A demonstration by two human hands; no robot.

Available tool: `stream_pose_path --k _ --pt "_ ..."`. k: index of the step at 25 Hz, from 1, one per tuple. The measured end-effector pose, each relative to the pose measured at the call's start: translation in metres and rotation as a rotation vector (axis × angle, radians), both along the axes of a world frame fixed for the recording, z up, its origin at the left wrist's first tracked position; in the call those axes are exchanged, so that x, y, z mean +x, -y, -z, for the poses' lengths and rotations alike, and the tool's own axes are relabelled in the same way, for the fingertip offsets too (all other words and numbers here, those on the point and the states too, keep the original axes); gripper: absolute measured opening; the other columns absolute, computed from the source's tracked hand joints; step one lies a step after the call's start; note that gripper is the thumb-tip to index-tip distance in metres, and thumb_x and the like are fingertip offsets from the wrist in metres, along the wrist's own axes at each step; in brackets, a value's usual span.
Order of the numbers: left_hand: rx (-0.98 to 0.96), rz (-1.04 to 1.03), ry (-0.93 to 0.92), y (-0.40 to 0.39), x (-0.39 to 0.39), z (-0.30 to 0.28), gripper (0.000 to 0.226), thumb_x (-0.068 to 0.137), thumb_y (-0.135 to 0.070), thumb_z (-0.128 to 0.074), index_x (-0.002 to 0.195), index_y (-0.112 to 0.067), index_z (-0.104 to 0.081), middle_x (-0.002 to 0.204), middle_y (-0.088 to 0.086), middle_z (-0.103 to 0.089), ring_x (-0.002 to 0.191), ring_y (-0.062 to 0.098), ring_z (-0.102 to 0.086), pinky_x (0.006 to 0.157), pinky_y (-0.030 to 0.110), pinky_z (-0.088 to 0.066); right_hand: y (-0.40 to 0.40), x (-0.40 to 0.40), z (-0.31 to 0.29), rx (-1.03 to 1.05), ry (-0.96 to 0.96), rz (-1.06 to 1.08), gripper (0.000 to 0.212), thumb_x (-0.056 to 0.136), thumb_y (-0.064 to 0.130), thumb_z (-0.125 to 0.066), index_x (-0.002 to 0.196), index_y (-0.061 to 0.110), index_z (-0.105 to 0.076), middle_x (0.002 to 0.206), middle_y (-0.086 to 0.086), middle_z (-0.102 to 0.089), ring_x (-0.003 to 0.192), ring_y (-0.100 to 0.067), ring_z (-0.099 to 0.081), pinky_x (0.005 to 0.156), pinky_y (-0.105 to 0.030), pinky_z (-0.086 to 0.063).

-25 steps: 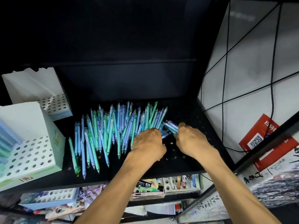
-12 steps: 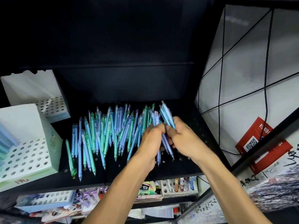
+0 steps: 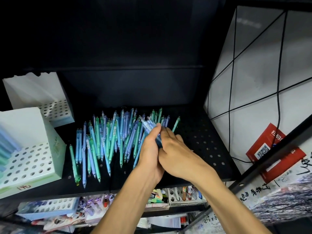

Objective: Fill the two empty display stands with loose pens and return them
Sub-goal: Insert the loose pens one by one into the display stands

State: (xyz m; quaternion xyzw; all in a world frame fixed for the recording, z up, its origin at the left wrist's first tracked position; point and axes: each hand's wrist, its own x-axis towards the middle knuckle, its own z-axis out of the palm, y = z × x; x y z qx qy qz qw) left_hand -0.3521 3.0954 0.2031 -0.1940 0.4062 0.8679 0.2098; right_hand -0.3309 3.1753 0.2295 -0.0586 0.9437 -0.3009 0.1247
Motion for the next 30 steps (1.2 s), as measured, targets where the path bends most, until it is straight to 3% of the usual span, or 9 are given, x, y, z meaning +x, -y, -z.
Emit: stream_pose_path --k 2,3,6,8,10,13,16,22,30 --pt "-0.051 -0.104 -0.014 0.002 -0.003 0.003 0.049 0.091 -0.039 -0.067 0.130 -0.010 -0.058 0.106 0.007 -0.074 0.089 0.018 -0.074 0.067 0.031 -0.057 -0.002 0.000 0.006 -0.107 0.089 -0.052 0.071 0.100 0.010 -0.033 0.158 0.023 0.005 0.166 0.004 0.010 0.152 -0.013 0.006 0.123 -0.032 -0.001" --pt "-0.075 -0.172 -0.040 0.002 -0.004 0.003 0.049 0.091 -0.034 -0.069 0.131 -0.008 -0.056 0.104 0.008 -0.074 0.084 0.016 -0.074 0.063 0.028 -0.057 -0.005 -0.002 0.006 -0.190 0.122 -0.073 0.071 0.098 0.009 -0.036 0.159 0.023 -0.002 0.166 0.003 0.005 0.152 -0.010 0.002 0.124 -0.031 -0.003" --pt "-0.127 -0.286 -0.083 0.005 -0.003 -0.002 0.024 0.094 -0.021 -0.067 0.111 -0.012 -0.053 0.088 0.005 -0.065 0.062 0.008 -0.069 0.057 0.024 -0.054 -0.018 -0.017 0.001 -0.529 0.108 0.052 0.048 0.096 0.009 -0.048 0.142 0.021 -0.053 0.145 0.006 -0.052 0.135 -0.009 -0.046 0.115 -0.030 -0.034" --pt "-0.106 -0.319 -0.086 0.011 -0.006 -0.004 0.022 0.094 -0.016 -0.067 0.106 -0.012 -0.049 0.074 0.003 -0.059 0.053 0.013 -0.060 0.057 0.028 -0.052 -0.030 -0.037 0.009 -0.448 -0.102 0.278 0.024 0.096 0.015 -0.052 0.108 0.025 -0.070 0.108 0.007 -0.071 0.102 -0.012 -0.065 0.092 -0.030 -0.051" --pt "-0.066 -0.339 -0.077 0.022 -0.012 -0.003 0.025 0.092 -0.009 -0.067 0.110 -0.009 -0.050 0.063 0.003 -0.055 0.047 0.015 -0.054 0.053 0.031 -0.051 -0.039 -0.060 0.025 -0.101 -0.244 0.429 0.014 0.095 0.023 -0.054 0.086 0.021 -0.064 0.083 0.002 -0.067 0.084 -0.023 -0.066 0.071 -0.031 -0.050" --pt "-0.046 -0.329 -0.059 0.036 -0.015 0.000 0.012 0.090 -0.003 -0.065 0.095 -0.006 -0.055 0.056 0.002 -0.052 0.043 0.013 -0.050 0.045 0.025 -0.049 -0.042 -0.083 0.042 0.161 -0.189 0.491 0.028 0.095 0.033 -0.059 0.075 0.015 -0.053 0.073 -0.001 -0.057 0.082 -0.030 -0.066 0.061 -0.028 -0.040" --pt "-0.039 -0.313 -0.044 0.046 -0.013 -0.001 0.020 0.091 -0.003 -0.062 0.073 -0.008 -0.053 0.055 0.002 -0.047 0.043 0.014 -0.048 0.045 0.024 -0.049 -0.044 -0.093 0.041 0.212 -0.124 0.476 0.023 0.088 0.032 -0.068 0.077 0.013 -0.058 0.074 -0.001 -0.059 0.075 -0.027 -0.064 0.058 -0.027 -0.043" --pt "0.092 -0.299 -0.049 0.055 -0.010 0.000 0.017 0.090 -0.008 -0.063 0.075 -0.010 -0.056 0.059 0.000 -0.047 0.045 0.012 -0.046 0.051 0.027 -0.050 -0.026 -0.097 0.034 -0.009 -0.137 0.464 0.030 0.085 0.036 -0.070 0.077 0.008 -0.064 0.069 -0.007 -0.068 0.061 -0.026 -0.068 0.065 -0.041 -0.061" --pt "0.079 -0.289 -0.062 0.061 -0.010 0.001 0.019 0.090 -0.007 -0.062 0.073 -0.010 -0.053 0.060 0.001 -0.046 0.048 0.013 -0.045 0.054 0.028 -0.048 -0.016 -0.097 0.031 0.298 -0.066 0.387 0.018 0.086 0.018 -0.066 0.079 0.013 -0.050 0.082 -0.002 -0.058 0.078 -0.026 -0.060 0.062 -0.029 -0.043"
